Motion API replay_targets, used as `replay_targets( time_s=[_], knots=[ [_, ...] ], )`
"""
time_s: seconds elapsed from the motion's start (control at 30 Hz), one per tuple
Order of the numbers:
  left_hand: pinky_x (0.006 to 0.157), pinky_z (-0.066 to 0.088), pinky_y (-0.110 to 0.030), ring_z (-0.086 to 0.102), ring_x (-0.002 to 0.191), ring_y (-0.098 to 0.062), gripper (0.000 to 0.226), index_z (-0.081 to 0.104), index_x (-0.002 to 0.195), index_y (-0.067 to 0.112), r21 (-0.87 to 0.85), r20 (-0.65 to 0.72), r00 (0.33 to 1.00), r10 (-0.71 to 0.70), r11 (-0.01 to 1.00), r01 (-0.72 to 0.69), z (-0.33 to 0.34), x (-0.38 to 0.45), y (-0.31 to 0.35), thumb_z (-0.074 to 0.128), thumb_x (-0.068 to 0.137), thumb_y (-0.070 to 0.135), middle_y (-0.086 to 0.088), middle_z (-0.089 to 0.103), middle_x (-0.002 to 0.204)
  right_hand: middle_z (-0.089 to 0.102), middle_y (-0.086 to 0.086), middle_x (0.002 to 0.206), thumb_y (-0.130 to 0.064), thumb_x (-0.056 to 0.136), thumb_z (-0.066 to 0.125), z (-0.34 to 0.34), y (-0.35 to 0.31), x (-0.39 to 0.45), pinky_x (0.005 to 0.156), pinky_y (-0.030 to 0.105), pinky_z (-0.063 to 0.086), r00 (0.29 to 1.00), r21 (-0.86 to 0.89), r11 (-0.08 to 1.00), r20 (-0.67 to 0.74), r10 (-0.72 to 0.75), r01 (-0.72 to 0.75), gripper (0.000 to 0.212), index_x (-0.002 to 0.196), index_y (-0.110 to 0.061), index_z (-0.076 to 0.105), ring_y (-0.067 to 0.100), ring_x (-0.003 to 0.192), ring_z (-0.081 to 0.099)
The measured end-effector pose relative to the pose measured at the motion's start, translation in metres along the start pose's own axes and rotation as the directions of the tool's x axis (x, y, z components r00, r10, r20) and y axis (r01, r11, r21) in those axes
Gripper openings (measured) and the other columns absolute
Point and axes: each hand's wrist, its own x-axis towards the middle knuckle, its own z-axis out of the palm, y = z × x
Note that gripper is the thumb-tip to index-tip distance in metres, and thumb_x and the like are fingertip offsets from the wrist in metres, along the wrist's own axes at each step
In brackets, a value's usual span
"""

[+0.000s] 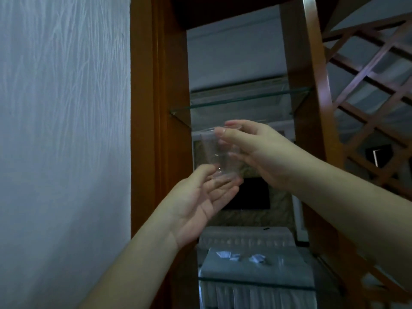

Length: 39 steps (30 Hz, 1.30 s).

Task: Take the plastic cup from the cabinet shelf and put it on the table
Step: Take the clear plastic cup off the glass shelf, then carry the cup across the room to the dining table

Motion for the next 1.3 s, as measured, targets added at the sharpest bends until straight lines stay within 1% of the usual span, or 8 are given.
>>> replay_targets(
  time_s=[0.13,0.3,0.43,0.6,0.8,0.97,1.13,1.3],
  knots=[
    [0.09,0.053,-0.044,0.062,0.109,-0.042,0.052,0.05,0.124,-0.004,-0.238,0.068,0.992,-0.106,0.964,0.119,-0.021,-0.022,-0.036,0.055,0.083,0.028,-0.032,0.062,0.118,0.062,-0.005,0.132,-0.048,0.074,0.076,0.009,0.024,-0.035,0.103,0.043,0.048,0.998,-0.01,0.998,0.017,0.054,-0.054,0.074,0.14,-0.029,0.048,0.013,0.118,0.061],
    [0.085,0.056,-0.045,0.062,0.108,-0.043,0.048,0.048,0.128,-0.003,-0.342,0.004,0.968,-0.25,0.91,0.237,-0.029,-0.041,-0.097,0.045,0.094,0.032,-0.032,0.061,0.12,0.061,-0.016,0.132,-0.051,0.071,0.075,0.004,0.061,-0.099,0.099,0.027,0.048,0.993,-0.091,0.99,0.047,0.111,-0.106,0.078,0.141,-0.034,0.045,-0.003,0.119,0.058],
    [0.093,0.048,-0.046,0.064,0.104,-0.042,0.044,0.049,0.122,-0.005,-0.327,-0.005,0.941,-0.339,0.89,0.319,-0.028,-0.066,-0.141,0.045,0.093,0.027,-0.032,0.064,0.114,0.062,-0.011,0.131,-0.044,0.07,0.072,0.001,0.085,-0.149,0.096,0.016,0.048,0.981,-0.059,0.979,-0.024,0.194,-0.195,0.076,0.14,-0.027,0.048,-0.006,0.117,0.059],
    [0.095,0.048,-0.045,0.064,0.105,-0.041,0.045,0.052,0.12,-0.01,-0.306,-0.031,0.878,-0.478,0.841,0.446,-0.026,-0.084,-0.186,0.045,0.092,0.024,-0.033,0.062,0.118,0.06,-0.009,0.134,-0.044,0.072,0.072,-0.004,0.106,-0.213,0.101,0.024,0.046,0.947,-0.051,0.956,-0.161,0.279,-0.29,0.075,0.14,-0.027,0.047,-0.002,0.123,0.056],
    [0.077,0.059,-0.039,0.065,0.106,-0.037,0.047,0.059,0.117,-0.008,-0.296,0.013,0.812,-0.584,0.773,0.561,-0.013,-0.095,-0.242,0.043,0.097,0.031,-0.031,0.064,0.115,0.059,-0.01,0.135,-0.034,0.076,0.07,-0.024,0.107,-0.273,0.104,0.022,0.045,0.882,-0.037,0.916,-0.288,0.373,-0.4,0.071,0.142,-0.027,0.044,-0.001,0.125,0.054],
    [0.084,0.056,-0.04,0.062,0.11,-0.038,0.05,0.065,0.112,-0.007,-0.284,0.11,0.762,-0.639,0.714,0.64,0.017,-0.111,-0.288,0.05,0.088,0.035,-0.03,0.065,0.116,0.06,-0.014,0.133,-0.039,0.075,0.07,-0.054,0.101,-0.323,0.101,0.015,0.045,0.825,-0.055,0.873,-0.36,0.436,-0.485,0.07,0.14,-0.03,0.045,-0.007,0.122,0.054],
    [0.083,0.056,-0.04,0.069,0.096,-0.034,0.046,0.071,0.101,-0.004,-0.248,0.198,0.68,-0.705,0.636,0.731,0.061,-0.123,-0.341,0.046,0.089,0.033,-0.027,0.069,0.107,0.06,-0.011,0.133,-0.037,0.073,0.072,-0.09,0.095,-0.381,0.102,0.028,0.048,0.763,-0.07,0.83,-0.442,0.472,-0.554,0.075,0.142,-0.027,0.044,-0.001,0.125,0.054],
    [0.079,0.058,-0.041,0.064,0.105,-0.041,0.049,0.064,0.11,-0.011,-0.186,0.255,0.564,-0.786,0.532,0.826,0.12,-0.131,-0.396,0.048,0.087,0.03,-0.034,0.065,0.111,0.061,-0.005,0.134,-0.025,0.08,0.072,-0.146,0.086,-0.444,0.092,0.015,0.05,0.66,0.013,0.799,-0.555,0.506,-0.601,0.069,0.143,-0.022,0.044,0.0,0.12,0.059]
  ],
)
